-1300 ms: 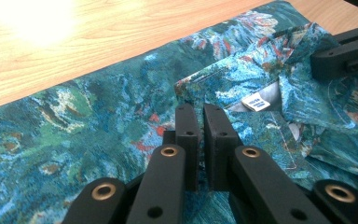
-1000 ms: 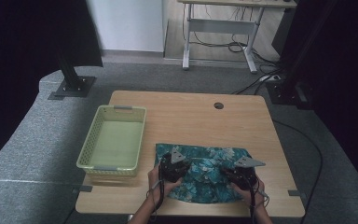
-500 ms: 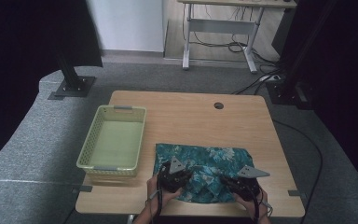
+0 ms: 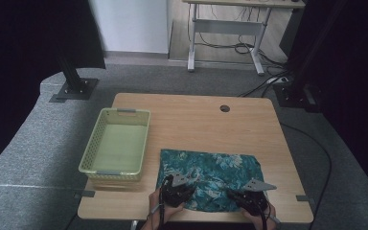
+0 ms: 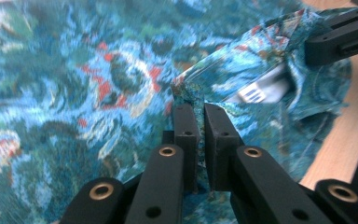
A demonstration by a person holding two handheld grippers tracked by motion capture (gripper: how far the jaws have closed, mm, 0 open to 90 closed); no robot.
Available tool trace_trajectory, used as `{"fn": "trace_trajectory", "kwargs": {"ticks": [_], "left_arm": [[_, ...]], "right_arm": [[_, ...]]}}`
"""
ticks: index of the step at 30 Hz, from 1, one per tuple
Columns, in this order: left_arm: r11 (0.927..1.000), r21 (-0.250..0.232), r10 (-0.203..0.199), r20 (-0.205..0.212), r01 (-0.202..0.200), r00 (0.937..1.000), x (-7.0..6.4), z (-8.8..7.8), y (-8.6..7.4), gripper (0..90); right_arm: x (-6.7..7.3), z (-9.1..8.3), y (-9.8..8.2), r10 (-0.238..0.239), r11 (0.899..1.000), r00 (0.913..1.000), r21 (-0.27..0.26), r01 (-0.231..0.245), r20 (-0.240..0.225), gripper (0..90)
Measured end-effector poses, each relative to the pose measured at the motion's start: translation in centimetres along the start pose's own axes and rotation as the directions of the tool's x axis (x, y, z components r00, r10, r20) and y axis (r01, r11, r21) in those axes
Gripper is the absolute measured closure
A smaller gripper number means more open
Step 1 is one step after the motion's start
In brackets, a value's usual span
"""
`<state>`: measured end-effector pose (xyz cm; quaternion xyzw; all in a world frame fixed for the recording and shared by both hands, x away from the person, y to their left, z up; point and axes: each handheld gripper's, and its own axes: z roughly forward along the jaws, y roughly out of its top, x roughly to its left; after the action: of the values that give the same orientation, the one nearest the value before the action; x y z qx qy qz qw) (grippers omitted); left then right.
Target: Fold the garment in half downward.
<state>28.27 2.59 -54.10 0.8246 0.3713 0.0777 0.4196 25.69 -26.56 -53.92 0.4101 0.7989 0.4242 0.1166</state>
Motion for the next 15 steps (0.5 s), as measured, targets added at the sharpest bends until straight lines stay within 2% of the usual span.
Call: {"fn": "trace_trajectory", "kwargs": {"ticks": [5,11,15], "left_arm": [[0.9997,0.016,-0.016,0.002,0.016,0.9999,0.3,0.6,-0.4,83.1],[0.9988,0.013,-0.048,0.019,0.048,0.9986,0.7,0.8,-0.6,81.2],[0.9993,0.006,-0.038,0.014,0.038,0.9992,0.6,0.8,-0.7,78.4]], "right_arm": [[-0.3,0.7,-0.5,0.018,0.999,0.9998,0.031,-0.019,0.010,82.6],[-0.3,1.2,-0.6,0.025,0.999,0.9996,0.039,-0.026,0.014,82.4],[-0.3,1.2,-0.7,0.017,0.999,0.9997,0.035,-0.018,0.017,81.4]]}}
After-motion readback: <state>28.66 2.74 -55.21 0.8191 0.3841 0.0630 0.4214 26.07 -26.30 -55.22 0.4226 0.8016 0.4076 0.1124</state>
